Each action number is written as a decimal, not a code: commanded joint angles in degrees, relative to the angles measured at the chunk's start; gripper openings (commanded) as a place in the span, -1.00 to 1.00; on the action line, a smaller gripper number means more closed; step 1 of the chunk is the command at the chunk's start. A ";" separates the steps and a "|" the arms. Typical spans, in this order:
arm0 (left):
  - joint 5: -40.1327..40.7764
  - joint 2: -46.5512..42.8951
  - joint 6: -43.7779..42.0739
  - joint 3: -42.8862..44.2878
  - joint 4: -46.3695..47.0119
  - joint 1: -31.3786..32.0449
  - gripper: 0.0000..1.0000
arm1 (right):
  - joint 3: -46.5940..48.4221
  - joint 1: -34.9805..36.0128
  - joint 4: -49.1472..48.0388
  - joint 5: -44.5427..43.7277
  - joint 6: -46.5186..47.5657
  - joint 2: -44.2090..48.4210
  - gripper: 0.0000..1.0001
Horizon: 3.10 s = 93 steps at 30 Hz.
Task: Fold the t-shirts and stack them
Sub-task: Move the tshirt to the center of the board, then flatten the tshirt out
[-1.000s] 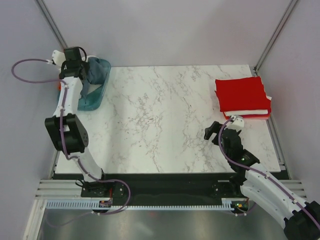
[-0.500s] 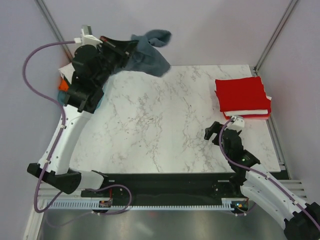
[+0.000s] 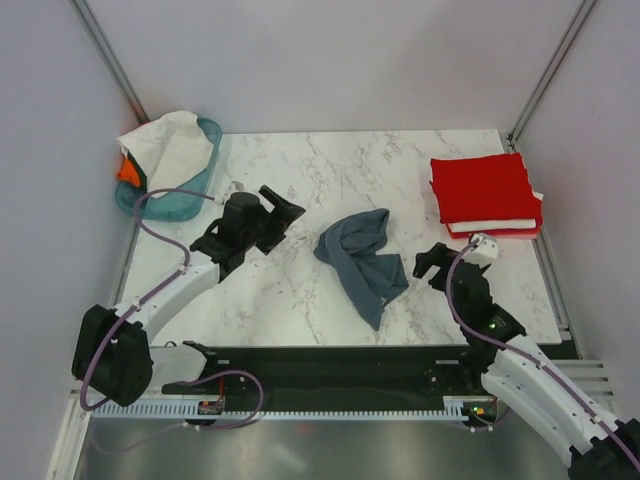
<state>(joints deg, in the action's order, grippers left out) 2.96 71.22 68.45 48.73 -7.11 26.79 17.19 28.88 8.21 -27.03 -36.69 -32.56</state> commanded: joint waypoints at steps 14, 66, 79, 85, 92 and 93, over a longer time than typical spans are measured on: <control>-5.17 8.23 -28.80 2.50 4.84 11.34 0.69 | 8.21 0.03 0.85 12.06 2.58 -16.83 0.42; 9.52 36.21 -41.29 38.73 -17.14 14.45 -0.95 | 14.69 -5.32 2.50 12.79 0.29 -28.00 -1.00; 16.73 -15.82 -24.61 -9.84 -1.49 4.15 -0.64 | 23.60 -15.79 12.09 16.83 0.57 -20.63 -1.00; 17.16 -37.72 -19.92 -26.14 -9.30 4.33 0.60 | 17.44 -15.79 11.83 16.92 -0.76 -18.07 -1.00; 13.30 -29.15 -27.56 -16.15 -10.64 4.33 0.63 | 17.43 -15.70 11.74 19.02 1.09 -20.79 -0.44; 13.30 -26.86 -28.45 -14.64 -10.64 4.33 0.64 | 17.70 -15.79 11.92 19.38 2.57 -21.05 -0.12</control>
<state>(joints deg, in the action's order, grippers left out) 17.39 39.07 43.86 28.03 -19.59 31.16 33.30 13.26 20.84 -9.02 -36.69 -52.80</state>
